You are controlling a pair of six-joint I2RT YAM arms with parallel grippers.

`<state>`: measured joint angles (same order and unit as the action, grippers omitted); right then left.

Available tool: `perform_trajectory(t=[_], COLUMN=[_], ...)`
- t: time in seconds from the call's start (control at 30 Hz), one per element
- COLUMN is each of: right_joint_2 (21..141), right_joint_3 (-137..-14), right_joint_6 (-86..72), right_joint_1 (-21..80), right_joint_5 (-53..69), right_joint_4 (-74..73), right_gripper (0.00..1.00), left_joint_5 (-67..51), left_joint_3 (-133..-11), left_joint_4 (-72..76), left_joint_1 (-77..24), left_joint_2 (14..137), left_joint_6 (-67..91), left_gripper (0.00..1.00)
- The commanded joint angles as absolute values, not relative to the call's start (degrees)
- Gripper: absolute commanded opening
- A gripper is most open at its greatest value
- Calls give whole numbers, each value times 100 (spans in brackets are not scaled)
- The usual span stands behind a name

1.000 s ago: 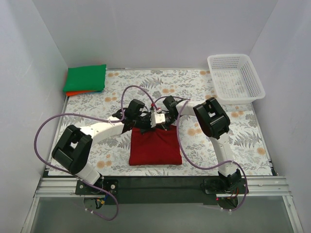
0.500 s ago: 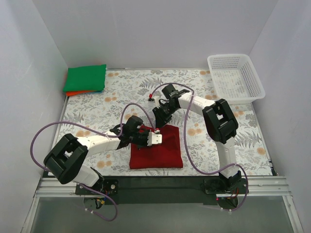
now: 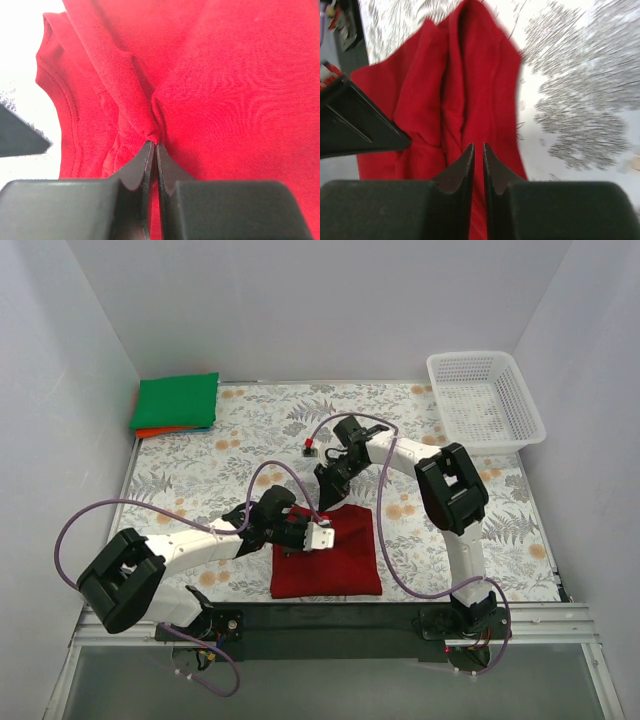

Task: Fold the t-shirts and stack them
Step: Fold the tshirt

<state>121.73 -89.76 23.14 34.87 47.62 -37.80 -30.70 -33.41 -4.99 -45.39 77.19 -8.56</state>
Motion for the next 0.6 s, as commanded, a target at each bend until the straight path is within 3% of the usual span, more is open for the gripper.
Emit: perform_trajectory(t=[0.0, 0.57], right_joint_2=[12392, 13359], right_joint_3=[-8684, -8227], right_joint_6=[2821, 3243], right_joint_1=[3559, 3568], right_joint_5=[5554, 6126], right_joint_4=[-4052, -3999], right_gripper=[16, 12], left_joint_5=[-3208, -2400], left_joint_3=[-3428, -4130], left_joint_4=[-729, -344], left_joint_1=[-4614, -4491], left_joint_2=[7453, 7479], left_joint_6=[-923, -985], left_gripper=[0, 0])
